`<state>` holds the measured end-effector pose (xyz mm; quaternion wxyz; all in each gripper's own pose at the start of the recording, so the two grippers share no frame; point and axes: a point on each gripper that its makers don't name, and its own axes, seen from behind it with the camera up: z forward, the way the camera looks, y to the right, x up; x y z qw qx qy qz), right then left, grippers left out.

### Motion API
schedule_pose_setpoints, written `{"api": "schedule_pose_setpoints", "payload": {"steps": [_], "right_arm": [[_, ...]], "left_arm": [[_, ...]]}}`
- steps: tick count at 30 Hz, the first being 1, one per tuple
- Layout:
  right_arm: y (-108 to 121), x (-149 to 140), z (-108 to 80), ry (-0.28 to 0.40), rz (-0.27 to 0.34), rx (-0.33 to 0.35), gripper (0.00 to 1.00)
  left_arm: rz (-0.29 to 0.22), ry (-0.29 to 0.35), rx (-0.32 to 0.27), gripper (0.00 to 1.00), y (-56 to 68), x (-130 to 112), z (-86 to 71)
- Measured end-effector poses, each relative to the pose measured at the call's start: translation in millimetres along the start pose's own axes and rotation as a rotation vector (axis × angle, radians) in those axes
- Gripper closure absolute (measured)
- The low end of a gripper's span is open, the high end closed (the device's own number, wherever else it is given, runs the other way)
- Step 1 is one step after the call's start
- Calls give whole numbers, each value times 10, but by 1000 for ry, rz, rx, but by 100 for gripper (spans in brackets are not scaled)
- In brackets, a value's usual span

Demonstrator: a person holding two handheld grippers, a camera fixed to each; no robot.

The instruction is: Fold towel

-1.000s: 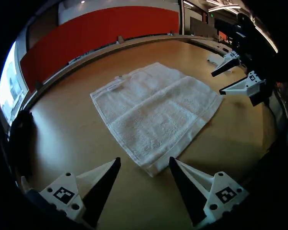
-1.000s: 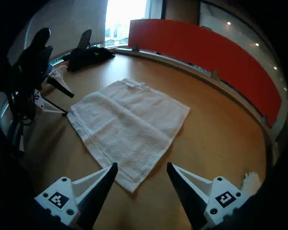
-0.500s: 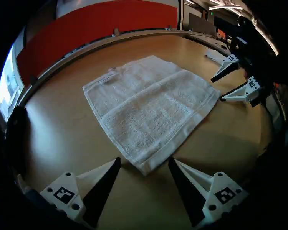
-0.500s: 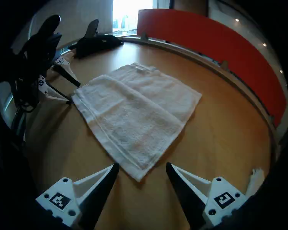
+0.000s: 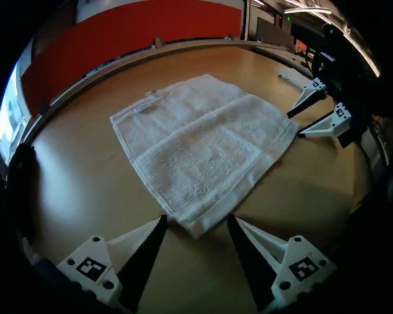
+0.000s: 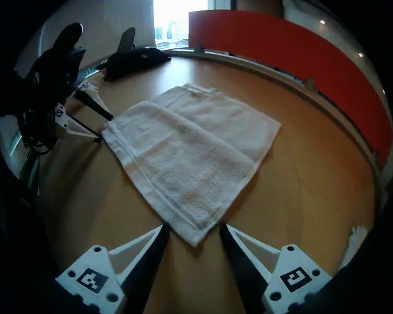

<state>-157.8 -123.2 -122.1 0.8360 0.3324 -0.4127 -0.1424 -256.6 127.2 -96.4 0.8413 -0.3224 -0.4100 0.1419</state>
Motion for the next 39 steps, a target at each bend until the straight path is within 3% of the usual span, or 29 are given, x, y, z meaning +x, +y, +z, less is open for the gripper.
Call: {"api": "schedule_pose_setpoints", "payload": {"steps": [4,8,13,17,24,33,39], "right_arm": [[16,0,1,2,1,-3,38],[-2,4,6,3,-7,4,54],[-51,12,14,4,-21,11,76],[-59,21,14,5,-25,3,86],[-77,66,-6,19,-12,1,89],[-72,160,-79,44,-17,-1,90],[-51,360,-187,89,-20,-14,90]], "left_arm": [[10,1,-7,27,28,0,0],[14,0,-10,37,53,3,2],[8,0,-4,58,55,5,8],[4,-3,1,74,56,8,7],[-22,-3,-2,90,78,39,-2],[-33,7,10,92,55,90,-64],[-52,36,24,92,-16,245,-225]]}}
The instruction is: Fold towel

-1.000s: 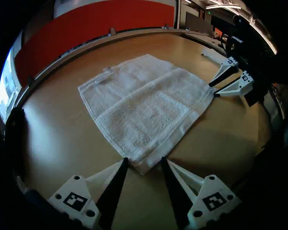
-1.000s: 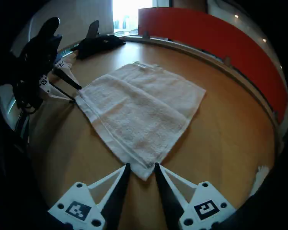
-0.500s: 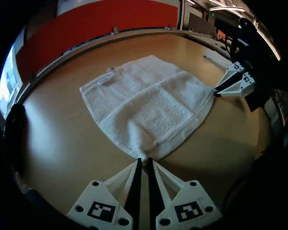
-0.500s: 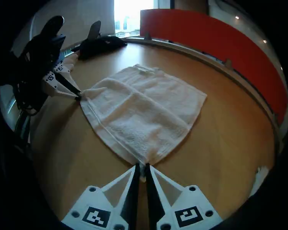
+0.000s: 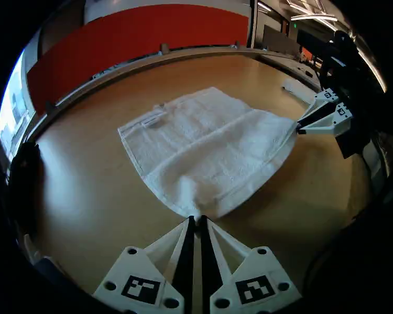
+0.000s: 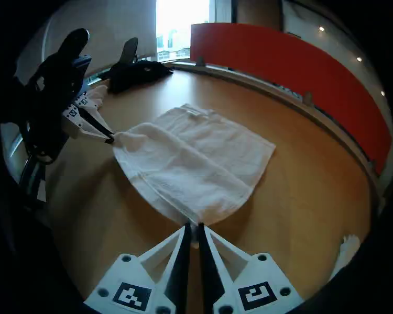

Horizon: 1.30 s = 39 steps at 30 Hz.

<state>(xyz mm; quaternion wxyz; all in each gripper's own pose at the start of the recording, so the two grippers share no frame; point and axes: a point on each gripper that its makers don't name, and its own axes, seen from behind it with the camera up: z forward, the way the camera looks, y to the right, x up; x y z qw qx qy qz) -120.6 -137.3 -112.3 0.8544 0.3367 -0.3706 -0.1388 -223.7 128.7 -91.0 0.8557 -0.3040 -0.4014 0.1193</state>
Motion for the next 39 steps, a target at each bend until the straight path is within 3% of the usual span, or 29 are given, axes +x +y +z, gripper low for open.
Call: {"api": "schedule_pose_setpoints", "payload": {"steps": [9,21,39], "right_arm": [[79,333,-208,60,4,-24,90],[101,625,-557,118,14,-38,90],[8,887,-950,154,-1,-26,90]], "left_arm": [[-47,51,11,92,-40,331,-297],[-83,116,3,92,9,694,-719],[-106,147,-14,92,114,892,-1135]]}}
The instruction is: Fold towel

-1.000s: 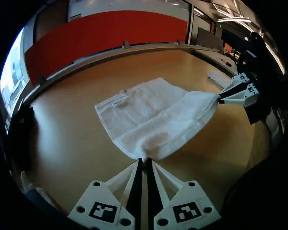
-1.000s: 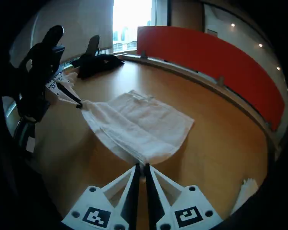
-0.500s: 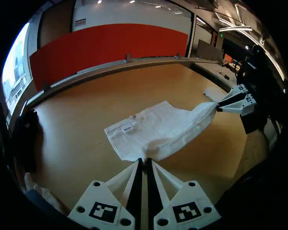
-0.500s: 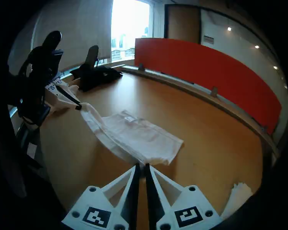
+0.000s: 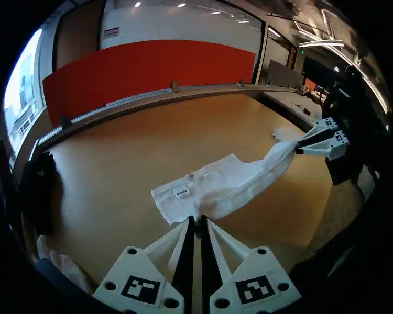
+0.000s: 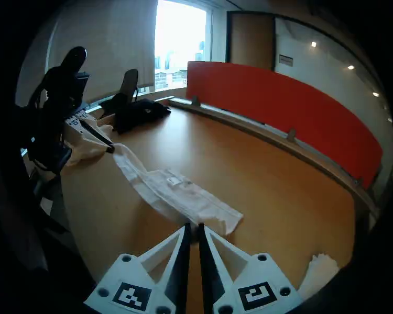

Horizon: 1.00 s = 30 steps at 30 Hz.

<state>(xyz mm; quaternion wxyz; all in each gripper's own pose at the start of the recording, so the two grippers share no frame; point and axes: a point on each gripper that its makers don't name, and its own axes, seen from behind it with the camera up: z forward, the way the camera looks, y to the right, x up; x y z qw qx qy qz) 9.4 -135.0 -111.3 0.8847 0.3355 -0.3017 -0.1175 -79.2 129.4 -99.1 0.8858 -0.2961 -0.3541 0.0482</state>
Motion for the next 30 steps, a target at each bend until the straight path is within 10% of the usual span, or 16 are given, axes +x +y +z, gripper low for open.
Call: {"api": "schedule_pose_setpoints", "payload": {"steps": [17,30], "right_arm": [[-22,-79,49,-32,-19,14,90],[216,-130,370,-70,-9,-3,90]], "left_arm": [[-22,-13,4,92,-21,-48,27],[-60,-21,19,92,-202,18,364]]}}
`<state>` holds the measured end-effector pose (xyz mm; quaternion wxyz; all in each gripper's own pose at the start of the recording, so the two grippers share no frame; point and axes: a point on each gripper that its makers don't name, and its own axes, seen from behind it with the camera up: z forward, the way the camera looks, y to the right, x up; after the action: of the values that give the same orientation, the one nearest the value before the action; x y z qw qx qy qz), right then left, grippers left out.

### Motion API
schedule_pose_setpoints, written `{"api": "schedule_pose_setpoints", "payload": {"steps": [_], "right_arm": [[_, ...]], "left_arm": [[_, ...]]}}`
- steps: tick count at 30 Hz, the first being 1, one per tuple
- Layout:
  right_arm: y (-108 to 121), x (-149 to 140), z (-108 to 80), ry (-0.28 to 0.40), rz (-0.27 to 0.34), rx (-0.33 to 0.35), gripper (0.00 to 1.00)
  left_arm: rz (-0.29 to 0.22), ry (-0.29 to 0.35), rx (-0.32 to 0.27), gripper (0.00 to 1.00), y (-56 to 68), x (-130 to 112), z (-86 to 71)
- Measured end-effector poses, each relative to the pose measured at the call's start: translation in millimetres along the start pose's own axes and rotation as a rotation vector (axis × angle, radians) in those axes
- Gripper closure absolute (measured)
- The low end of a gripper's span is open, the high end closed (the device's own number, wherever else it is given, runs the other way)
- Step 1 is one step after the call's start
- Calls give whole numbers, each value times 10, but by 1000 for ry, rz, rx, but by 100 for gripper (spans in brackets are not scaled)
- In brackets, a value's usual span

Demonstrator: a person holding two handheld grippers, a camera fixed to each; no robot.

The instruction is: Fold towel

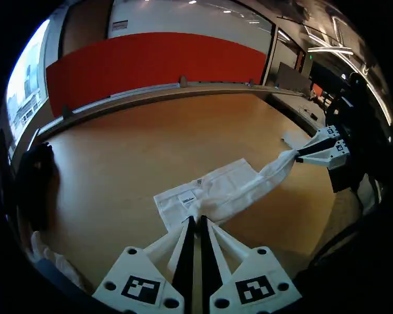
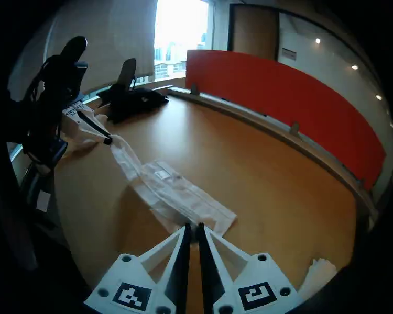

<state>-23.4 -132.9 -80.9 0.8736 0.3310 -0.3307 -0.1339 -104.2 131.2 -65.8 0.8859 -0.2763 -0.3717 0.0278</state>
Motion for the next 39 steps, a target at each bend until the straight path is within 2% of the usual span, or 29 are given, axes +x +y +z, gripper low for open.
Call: {"api": "schedule_pose_setpoints", "payload": {"steps": [12,21,34,39], "right_arm": [[148,-206,409,-53,46,16,90],[168,-334,587,-82,55,27,90],[266,-539,857,-129,77,24,89],[337,-558,937,-132,74,1,84]], "left_arm": [[-47,-48,17,92,-186,-159,423],[-58,-63,16,92,-271,-216,614],[-71,-105,29,92,-366,-430,935],[-77,-111,46,91,-420,-461,1014]]}}
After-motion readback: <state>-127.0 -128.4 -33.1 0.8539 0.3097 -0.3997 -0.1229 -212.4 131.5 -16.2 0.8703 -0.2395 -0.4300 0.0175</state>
